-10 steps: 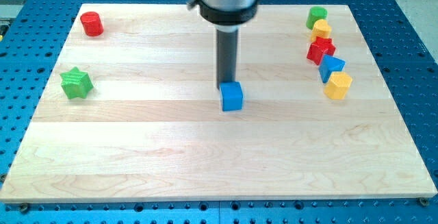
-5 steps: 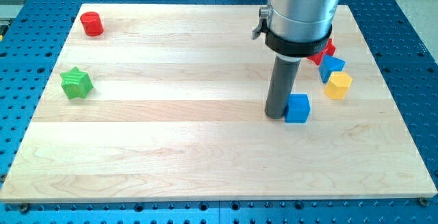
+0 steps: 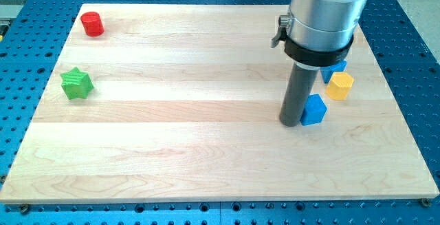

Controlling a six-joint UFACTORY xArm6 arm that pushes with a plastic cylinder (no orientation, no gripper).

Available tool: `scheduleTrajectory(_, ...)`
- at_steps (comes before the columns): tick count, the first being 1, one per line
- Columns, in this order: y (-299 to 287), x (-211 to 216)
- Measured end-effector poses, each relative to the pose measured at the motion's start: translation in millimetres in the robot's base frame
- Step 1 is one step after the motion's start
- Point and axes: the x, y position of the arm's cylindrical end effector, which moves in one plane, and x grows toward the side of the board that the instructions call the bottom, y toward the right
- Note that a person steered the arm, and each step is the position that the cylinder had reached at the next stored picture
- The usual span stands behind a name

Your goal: Push the blue cube below the hexagon

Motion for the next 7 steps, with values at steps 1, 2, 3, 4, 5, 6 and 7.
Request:
scheduleTrajectory(1, 20, -2)
scheduleTrajectory(2, 18, -20)
scheduleTrajectory(3, 25, -22)
scheduleTrajectory(4, 35, -22)
scheduleTrajectory(5, 39, -22)
scheduleTrajectory(6, 35, -17)
scheduleTrajectory(7, 14, 30)
